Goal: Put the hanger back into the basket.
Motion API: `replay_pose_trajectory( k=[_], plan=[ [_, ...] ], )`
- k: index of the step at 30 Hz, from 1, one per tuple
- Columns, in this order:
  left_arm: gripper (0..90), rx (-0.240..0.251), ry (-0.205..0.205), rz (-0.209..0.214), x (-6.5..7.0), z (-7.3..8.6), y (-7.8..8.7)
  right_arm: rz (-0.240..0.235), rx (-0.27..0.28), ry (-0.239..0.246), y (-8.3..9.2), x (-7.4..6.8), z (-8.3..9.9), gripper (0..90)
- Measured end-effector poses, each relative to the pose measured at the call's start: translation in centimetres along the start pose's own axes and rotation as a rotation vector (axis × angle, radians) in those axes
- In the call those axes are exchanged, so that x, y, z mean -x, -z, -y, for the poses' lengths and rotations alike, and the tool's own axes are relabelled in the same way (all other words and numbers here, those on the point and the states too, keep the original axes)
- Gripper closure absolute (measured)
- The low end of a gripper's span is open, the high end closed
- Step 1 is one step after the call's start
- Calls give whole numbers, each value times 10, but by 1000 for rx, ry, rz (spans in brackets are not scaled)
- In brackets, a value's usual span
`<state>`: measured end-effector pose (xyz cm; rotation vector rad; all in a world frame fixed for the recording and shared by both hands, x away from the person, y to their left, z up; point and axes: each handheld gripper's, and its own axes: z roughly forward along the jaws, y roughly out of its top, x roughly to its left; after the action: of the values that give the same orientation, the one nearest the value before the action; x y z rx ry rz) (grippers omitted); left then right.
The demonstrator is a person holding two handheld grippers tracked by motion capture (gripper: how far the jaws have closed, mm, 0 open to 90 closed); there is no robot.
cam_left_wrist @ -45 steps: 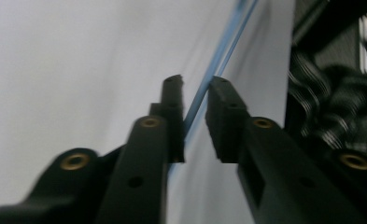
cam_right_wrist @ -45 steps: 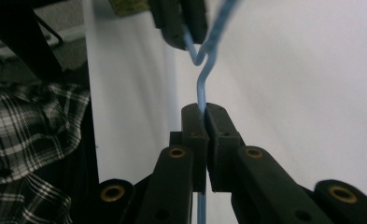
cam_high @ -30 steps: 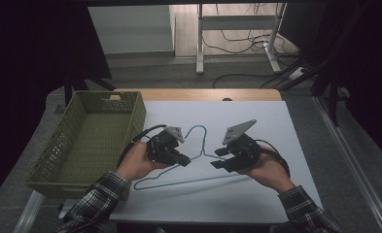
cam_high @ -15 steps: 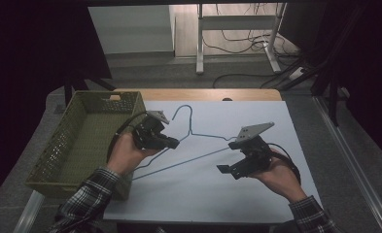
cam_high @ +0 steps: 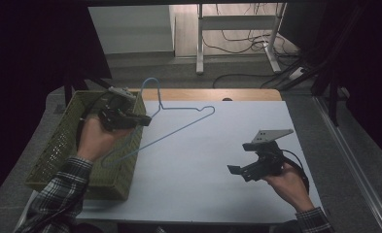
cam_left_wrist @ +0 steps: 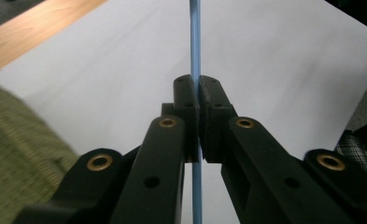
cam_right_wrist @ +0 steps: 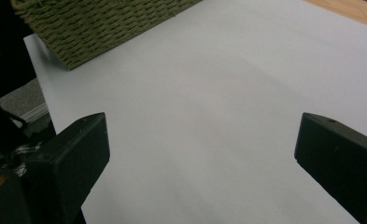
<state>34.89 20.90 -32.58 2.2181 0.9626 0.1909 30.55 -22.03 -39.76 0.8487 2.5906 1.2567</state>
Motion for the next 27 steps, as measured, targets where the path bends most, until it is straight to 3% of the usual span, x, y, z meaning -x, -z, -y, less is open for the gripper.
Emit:
replay_pose_trajectory(
  k=[8,13,27],
  plan=[
    [876,20,56,-83,-24,16,22,4,13,-28,0,1,12,29],
    [876,39,117,-147,-48,40,43,21,36,-44,0,2,22,26],
    [876,110,214,-266,-86,90,87,67,44,-68,-3,5,37,15]
  ],
)
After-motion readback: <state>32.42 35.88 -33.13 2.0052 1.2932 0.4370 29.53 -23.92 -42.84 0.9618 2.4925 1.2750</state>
